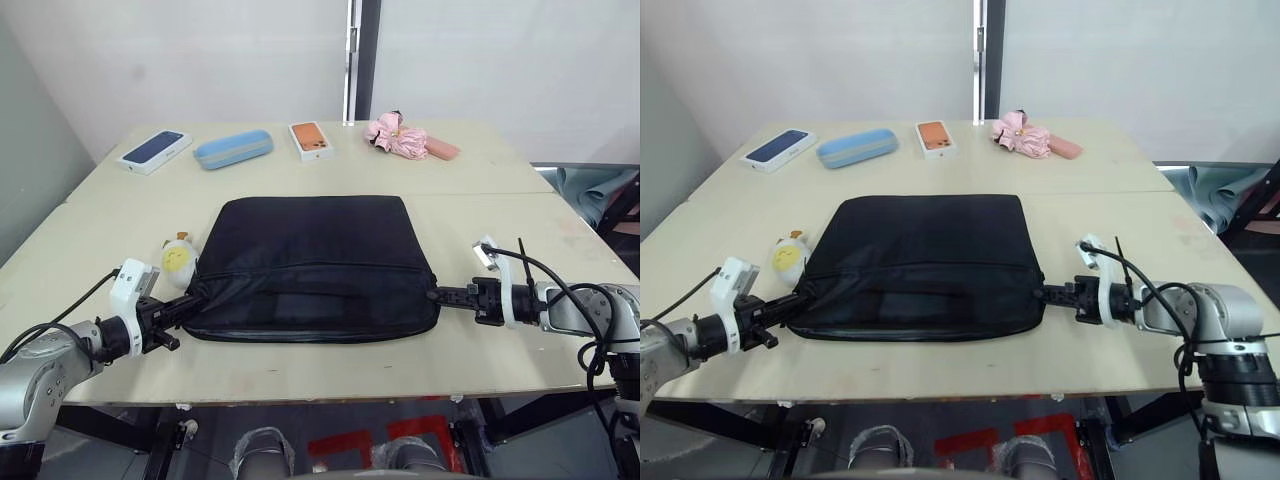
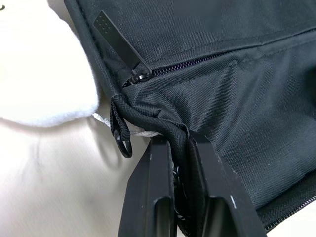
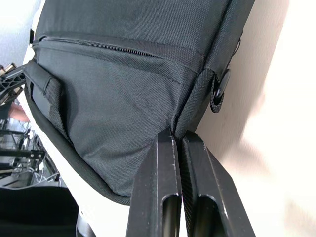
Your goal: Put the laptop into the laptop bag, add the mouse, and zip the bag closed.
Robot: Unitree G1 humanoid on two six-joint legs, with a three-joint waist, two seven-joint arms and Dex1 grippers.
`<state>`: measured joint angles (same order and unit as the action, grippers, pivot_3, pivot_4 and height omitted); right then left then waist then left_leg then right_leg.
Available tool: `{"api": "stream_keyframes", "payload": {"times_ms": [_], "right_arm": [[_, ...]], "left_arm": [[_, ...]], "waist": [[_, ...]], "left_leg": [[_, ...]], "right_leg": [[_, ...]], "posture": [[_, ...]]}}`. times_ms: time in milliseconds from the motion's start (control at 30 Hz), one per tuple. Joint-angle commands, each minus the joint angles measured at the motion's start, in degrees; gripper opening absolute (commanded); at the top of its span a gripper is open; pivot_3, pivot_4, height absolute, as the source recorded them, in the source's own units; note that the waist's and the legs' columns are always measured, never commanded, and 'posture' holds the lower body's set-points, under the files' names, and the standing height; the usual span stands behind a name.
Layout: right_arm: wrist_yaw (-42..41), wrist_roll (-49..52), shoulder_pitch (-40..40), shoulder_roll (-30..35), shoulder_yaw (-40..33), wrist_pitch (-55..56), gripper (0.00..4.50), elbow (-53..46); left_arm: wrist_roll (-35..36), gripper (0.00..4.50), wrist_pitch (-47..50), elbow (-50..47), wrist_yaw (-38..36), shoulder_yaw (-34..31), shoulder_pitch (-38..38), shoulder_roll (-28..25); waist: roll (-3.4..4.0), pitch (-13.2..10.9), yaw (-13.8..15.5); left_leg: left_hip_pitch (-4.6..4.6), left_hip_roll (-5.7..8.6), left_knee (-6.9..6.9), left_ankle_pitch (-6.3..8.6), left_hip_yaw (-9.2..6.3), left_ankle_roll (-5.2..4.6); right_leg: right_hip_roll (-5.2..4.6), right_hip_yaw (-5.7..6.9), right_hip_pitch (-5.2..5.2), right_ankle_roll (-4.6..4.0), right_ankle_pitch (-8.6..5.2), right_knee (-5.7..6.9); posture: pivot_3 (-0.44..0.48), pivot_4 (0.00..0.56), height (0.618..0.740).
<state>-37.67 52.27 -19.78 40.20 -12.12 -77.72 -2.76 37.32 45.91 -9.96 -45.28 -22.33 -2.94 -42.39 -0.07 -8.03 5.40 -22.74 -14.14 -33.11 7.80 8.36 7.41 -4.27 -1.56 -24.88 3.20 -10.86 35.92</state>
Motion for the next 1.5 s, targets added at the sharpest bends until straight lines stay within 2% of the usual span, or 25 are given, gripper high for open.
{"api": "stream_keyframes", "payload": {"times_ms": [33, 433, 467, 500, 800, 833, 867, 900, 1000, 1067, 1133, 1200, 1233, 1400, 1500], "right_arm": [[0.2, -0.3, -2.3, -0.4, -1.6, 1.9, 0.03, -0.4], [-0.5, -1.2, -1.2, -0.5, -1.0, 2.4, 0.03, -2.1], [-0.8, -1.3, -1.1, -0.4, -1.0, 2.6, 0.00, -2.2], [-0.9, -1.6, -0.9, -0.2, -1.2, 3.2, 0.32, -2.0], [-7.0, -2.1, -0.1, 6.5, -3.7, 5.0, 3.41, 0.7], [-8.4, -2.2, 0.2, 7.9, -3.9, 5.3, 3.70, 1.1], [-9.4, -2.3, 0.5, 8.9, -3.9, 5.7, 4.08, 1.4], [-12.6, -3.0, 1.1, 11.3, -3.2, 7.6, 4.45, 1.2], [-21.2, -6.5, 2.8, 17.4, -1.2, 15.5, 4.48, 0.2], [-28.9, -7.0, 2.7, 20.2, -3.7, 23.3, 4.48, -0.7], [-31.5, -10.6, 2.8, 21.3, -5.0, 32.6, 4.48, -1.2], [-36.6, -16.5, 3.6, 21.6, -6.0, 48.5, 4.48, -0.7], [-38.0, -18.4, 3.1, 22.5, -5.9, 52.3, 4.48, -0.3], [-43.7, -19.6, -4.0, 24.6, -5.6, 60.9, 4.48, 2.2], [-46.1, -19.8, -6.4, 25.6, -4.3, 61.9, 4.48, 3.9]], "left_arm": [[-1.0, 0.00, -0.9, 0.8, -0.2, 0.4, 0.9, -1.0], [-1.6, 0.00, -1.9, 1.6, -1.0, 1.2, 1.3, -0.8], [-2.4, 0.48, -3.1, 1.9, -0.8, 1.1, 1.3, -0.7], [-2.7, 0.98, -3.8, 2.3, -1.4, 0.7, 1.0, -1.1], [0.4, 4.09, -2.1, 3.9, -4.4, -6.4, -1.1, -4.9], [0.9, 4.40, -1.6, 4.1, -5.2, -7.5, -1.5, -5.8], [1.1, 4.50, -1.3, 4.2, -5.7, -8.2, -1.9, -6.4], [1.4, 4.50, -1.1, 4.8, -6.9, -9.4, -2.4, -7.5], [1.3, 4.50, -1.7, 7.2, -9.3, -12.2, -2.7, -10.3], [1.2, 4.50, -2.9, 10.4, -12.6, -14.5, -2.2, -13.6], [1.6, 4.50, -2.9, 13.1, -15.7, -16.1, -1.4, -16.6], [1.5, 4.50, -3.0, 16.9, -19.2, -17.6, 0.0, -20.9], [1.1, 4.50, -3.6, 18.9, -21.1, -17.9, 0.6, -22.8], [-2.3, 4.50, -9.1, 28.1, -29.3, -15.6, 4.7, -31.3], [-4.1, 4.50, -11.7, 32.2, -32.2, -13.2, 8.0, -34.1]], "waist": [[0.00, 0.0, 0.0], [0.00, 0.0, 0.0], [0.00, 0.0, 0.0], [0.00, 0.0, 0.0], [-0.02, 0.0, 0.0], [-0.02, 0.0, 0.0], [-0.02, 0.0, 0.0], [-0.01, 0.0, 0.0], [-0.02, 0.0, 0.2], [-0.03, 0.0, 0.2], [-0.07, 0.0, 0.0], [-0.16, 0.1, 0.0], [-0.19, 0.1, 0.0], [-0.17, 0.1, 0.0], [-0.18, 0.1, 0.1]], "left_leg": [[0.00, 0.00, -0.01, 0.00, 0.00, 0.00], [0.00, 0.00, -0.03, 0.00, -0.02, 0.00], [0.00, 0.00, -0.03, 0.00, -0.02, 0.00], [-0.01, 0.00, -0.03, 0.00, -0.02, 0.00], [-0.04, 0.00, -0.02, 0.01, -0.02, -0.01], [-0.05, 0.00, -0.02, 0.01, -0.02, -0.01], [-0.06, 0.00, -0.02, 0.01, -0.02, -0.01], [-0.06, -0.01, -0.01, 0.01, -0.02, -0.02], [-0.07, 0.00, 0.01, 0.02, -0.01, -0.03], [-0.07, -0.01, 0.02, 0.02, -0.02, -0.03], [-0.07, -0.05, 0.01, 0.02, -0.02, -0.04], [-0.06, -0.06, 0.00, 0.01, -0.02, -0.06], [-0.07, -0.06, -0.01, 0.02, -0.01, -0.06], [-0.06, -0.02, -0.04, 0.01, 0.03, -0.18], [-0.08, -0.04, -0.04, 0.01, 0.00, -0.18]], "right_leg": [[0.00, 0.00, 0.00, 0.00, 0.00, 0.00], [0.00, 0.01, -0.01, 0.00, 0.00, 0.07], [0.00, 0.01, -0.01, 0.00, 0.00, 0.07], [0.00, 0.01, -0.01, 0.00, 0.00, 0.07], [0.01, 0.01, -0.01, 0.00, 0.00, -0.03], [0.01, 0.02, -0.01, 0.00, 0.00, -0.05], [0.01, 0.02, -0.01, 0.00, 0.00, -0.06], [0.01, 0.03, -0.01, 0.00, 0.00, -0.08], [0.00, 0.03, -0.02, 0.01, -0.01, -0.12], [0.00, 0.04, -0.01, 0.01, -0.01, -0.14], [0.02, 0.04, -0.02, 0.02, -0.01, -0.13], [0.03, 0.05, -0.02, 0.02, -0.01, -0.12], [0.02, 0.04, -0.03, 0.01, -0.01, -0.13], [-0.01, 0.01, -0.02, 0.00, -0.01, -0.10], [0.00, 0.05, -0.02, -0.02, -0.01, -0.10]], "posture": [[0.000, 0.150, 0.740], [0.000, 0.150, 0.740], [0.000, 0.150, 0.740], [0.000, 0.150, 0.740], [0.000, 0.150, 0.740], [0.000, 0.150, 0.740], [0.000, 0.150, 0.740], [0.000, 0.150, 0.740], [0.000, 0.150, 0.740], [0.000, 0.150, 0.740], [0.000, 0.150, 0.740], [0.000, 0.150, 0.740], [0.000, 0.150, 0.740], [0.000, 0.150, 0.740], [0.000, 0.150, 0.740]]}}
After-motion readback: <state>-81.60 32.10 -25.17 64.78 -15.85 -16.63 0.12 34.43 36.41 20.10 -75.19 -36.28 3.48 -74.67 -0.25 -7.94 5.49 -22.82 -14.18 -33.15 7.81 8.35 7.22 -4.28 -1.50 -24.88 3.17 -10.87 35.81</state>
